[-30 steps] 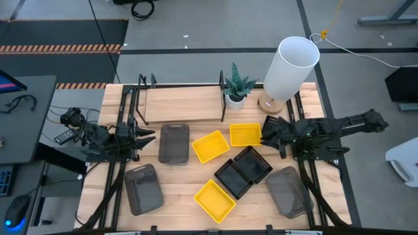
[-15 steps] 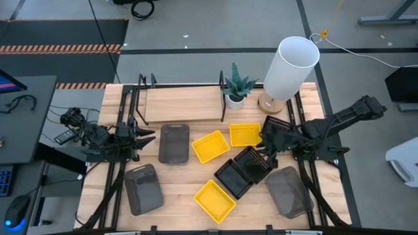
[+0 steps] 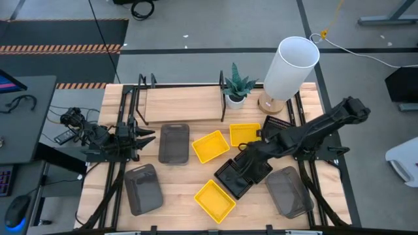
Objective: Stack baskets on shelf by color
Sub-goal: Stack the top black basket on top of the bottom black basket
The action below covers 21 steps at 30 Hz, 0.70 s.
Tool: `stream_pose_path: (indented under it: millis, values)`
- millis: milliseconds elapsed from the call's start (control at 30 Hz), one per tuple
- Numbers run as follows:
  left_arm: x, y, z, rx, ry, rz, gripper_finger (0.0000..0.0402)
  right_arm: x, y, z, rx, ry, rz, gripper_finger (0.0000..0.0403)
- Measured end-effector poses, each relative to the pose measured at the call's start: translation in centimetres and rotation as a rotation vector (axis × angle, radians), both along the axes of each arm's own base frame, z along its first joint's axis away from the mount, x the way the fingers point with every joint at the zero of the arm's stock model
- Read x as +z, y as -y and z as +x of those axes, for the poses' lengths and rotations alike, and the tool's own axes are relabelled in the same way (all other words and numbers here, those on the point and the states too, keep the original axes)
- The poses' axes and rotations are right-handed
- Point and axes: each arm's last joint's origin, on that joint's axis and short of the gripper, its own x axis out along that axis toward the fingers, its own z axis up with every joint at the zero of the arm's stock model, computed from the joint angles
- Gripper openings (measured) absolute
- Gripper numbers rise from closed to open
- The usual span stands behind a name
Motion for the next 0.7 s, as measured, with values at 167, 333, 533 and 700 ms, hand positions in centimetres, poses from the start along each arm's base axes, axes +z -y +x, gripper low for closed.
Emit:
stream_pose_path:
  millis: [167,333,533,700]
  values:
    - [0.0,0.0,0.0,0.000,0.000,0.000,0.0117,0.5,2.2,-1.5,-0.172,-0.224,-0.086,0.0105]
    - [0.0,0.0,0.0,0.000,0.000,-0.001,0.0117,0.9,4.8,-4.3,-0.314,-0.302,-0.055,0.0105]
    - [0.0,0.0,0.0,-0.001,0.000,0.000,0.0117,-0.3,7.5,-6.8,-0.416,-0.280,0.040,0.0105]
    - [0.0,0.0,0.0,0.000,0.000,0.000,0.0117,-1.1,8.0,-7.0,-0.409,-0.264,0.052,0.0119]
